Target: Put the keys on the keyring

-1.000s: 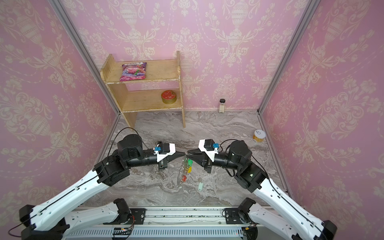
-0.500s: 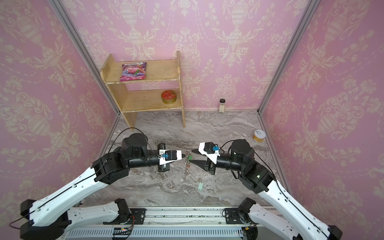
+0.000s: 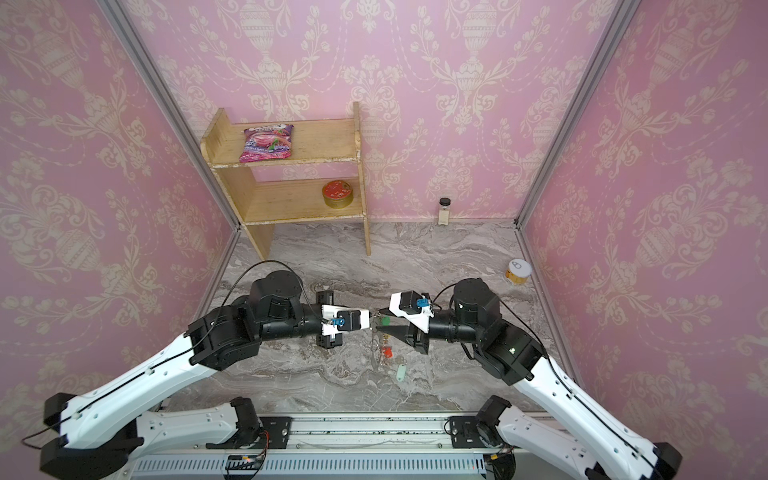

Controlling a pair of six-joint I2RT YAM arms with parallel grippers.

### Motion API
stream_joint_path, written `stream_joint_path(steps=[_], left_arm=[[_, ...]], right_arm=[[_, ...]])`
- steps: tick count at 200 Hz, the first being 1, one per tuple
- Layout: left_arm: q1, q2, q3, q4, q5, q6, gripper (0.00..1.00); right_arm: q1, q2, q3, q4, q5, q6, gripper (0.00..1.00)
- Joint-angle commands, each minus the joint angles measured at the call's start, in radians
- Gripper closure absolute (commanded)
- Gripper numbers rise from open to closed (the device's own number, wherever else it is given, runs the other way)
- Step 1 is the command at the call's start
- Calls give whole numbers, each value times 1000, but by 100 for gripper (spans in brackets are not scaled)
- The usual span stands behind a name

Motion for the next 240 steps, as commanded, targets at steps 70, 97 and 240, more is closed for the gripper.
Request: stream_joint_path(steps=[70,97,240], left_arm=[[-7,-20,20,9,-13,22,100],[-7,-35,-14,47,-62,4,100],[-5,-97,-160,165,-314,-76,100]], right_arm=[[18,-1,32,-36,28,-20,63],[18,-32,2,-25,91,27,59],[130,-64,-261,-292,551,818,48]])
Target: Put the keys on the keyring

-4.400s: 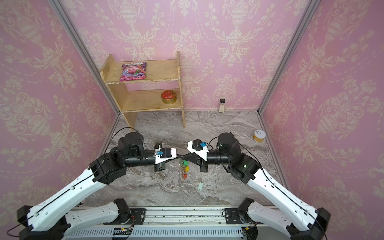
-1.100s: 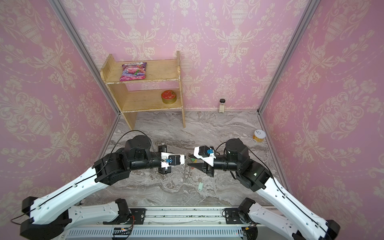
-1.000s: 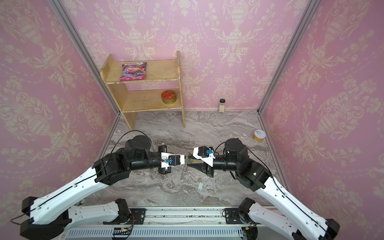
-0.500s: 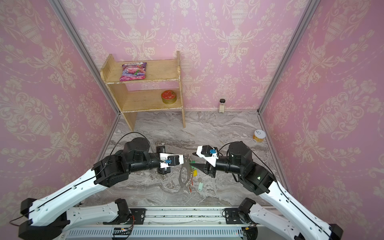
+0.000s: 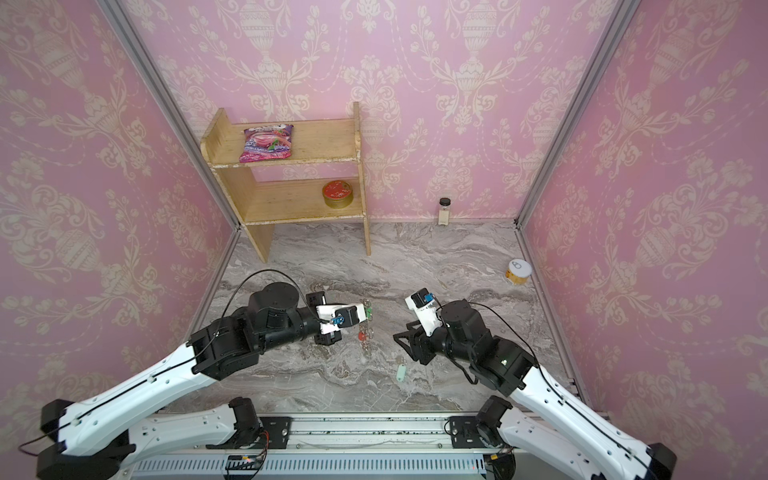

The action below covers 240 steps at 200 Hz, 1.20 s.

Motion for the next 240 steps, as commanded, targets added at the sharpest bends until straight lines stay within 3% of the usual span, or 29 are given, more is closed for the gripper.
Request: stream_joint_path(steps=[1,20,51,80,119,166,240], left_arm=[[-5,-21,-5,48,-80,-49,100],[-3,-32,-27,34,-92,-81,100],[5,-75,-80,42,-101,-120,100],[22,-95,-111,59,-90,-130,100],[36,-119,-133,69,-84,-135,100],[39,-136,-157,81,-90,-136,100],[43,-138,-168,95,-91,-134,100]], right_arm=[[79,12,-32,-103,139,191,48],[143,54,-48,-150,232,321,48],[171,137,-100,-150,289,444,48],[168,209,-146,-48,340,553,58],[156,337,-156,58,299,593,61],[38,383,-211,175,183,629,71],[17,474,-222,233,128,648,72]])
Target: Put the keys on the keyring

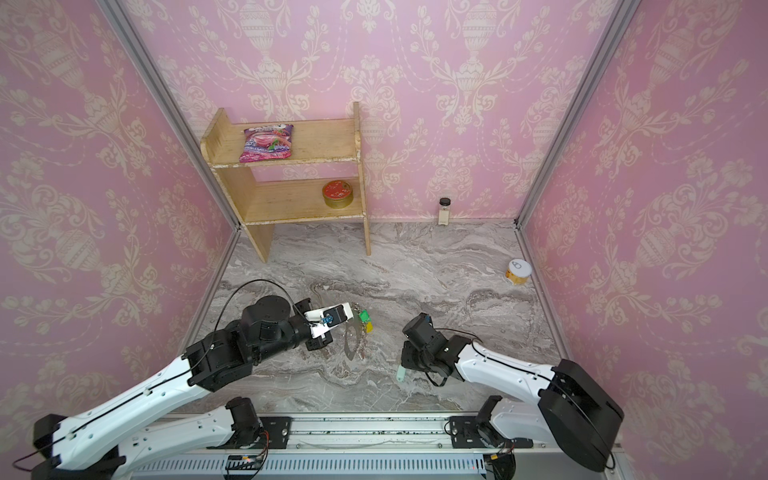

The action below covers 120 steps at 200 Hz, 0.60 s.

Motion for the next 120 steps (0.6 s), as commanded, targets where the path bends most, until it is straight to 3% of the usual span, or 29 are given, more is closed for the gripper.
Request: stream_joint_path(steps=[1,120], left_arm=[[8,-21,-1,55,-17,-22,100],[8,-28,-9,62,-21,-20,100]], right_arm=[[-4,9,-20,19,-16,24,72],[-15,43,-14,16,-23,25,81]])
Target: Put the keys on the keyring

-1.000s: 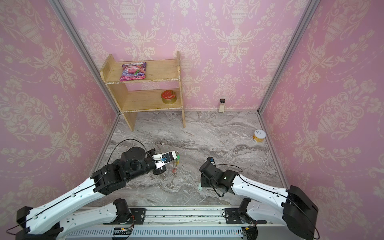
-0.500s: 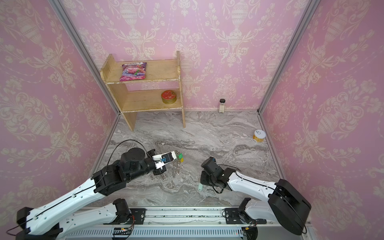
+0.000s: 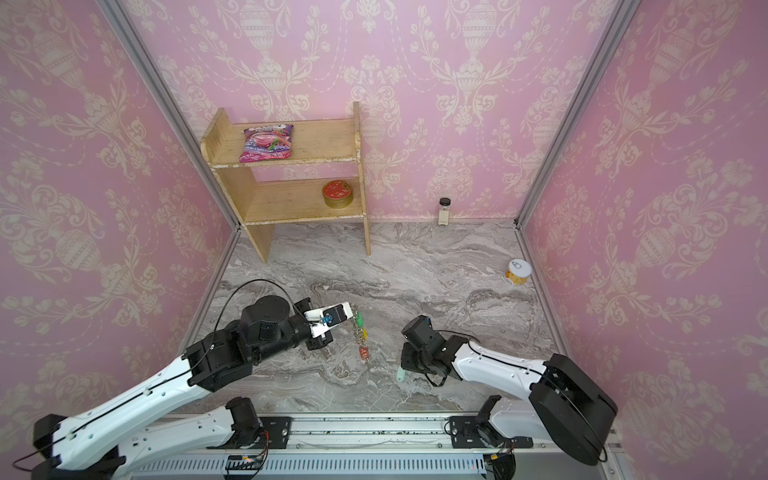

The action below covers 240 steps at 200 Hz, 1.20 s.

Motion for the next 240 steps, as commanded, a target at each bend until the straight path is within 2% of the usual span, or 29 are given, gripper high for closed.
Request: stream_joint_path(steps=[1,48,69,81,109,122,151,170,203,220,240], left_arm=[[8,-27,-7,50,-21,-20,100],[8,-27,-7,49,-22,-19,100],[8,-27,-8,49,-24,-20,100],[8,-27,-8,51,-26,-20,100],[7,-26,-11,55,-25,-21,100],[8,-24,-9,55,-27,-18,100],[8,-18,9,55,-24,-13,100],[8,-7,28,48,-14,-12,100],[8,6,70,32,24,-5,100],[8,14,101,18,56,2,100],[8,38,157,-24,102,19,100]], right_arm=[[-8,6,-6,1,-5,16,81],[-7,31,2,15,-18,9,84],[-8,36,2,15,-17,9,91],[-8,33,4,12,-11,8,100],[-4,-62,-5,51,27,-50,100],[10,-147,9,49,63,-138,100],[72,-373,64,24,134,-459,100],[94,-539,62,67,102,-654,100],[94,-788,10,178,61,-892,100],[93,-837,7,227,15,-967,100],[93,-794,86,187,-98,-1051,100]])
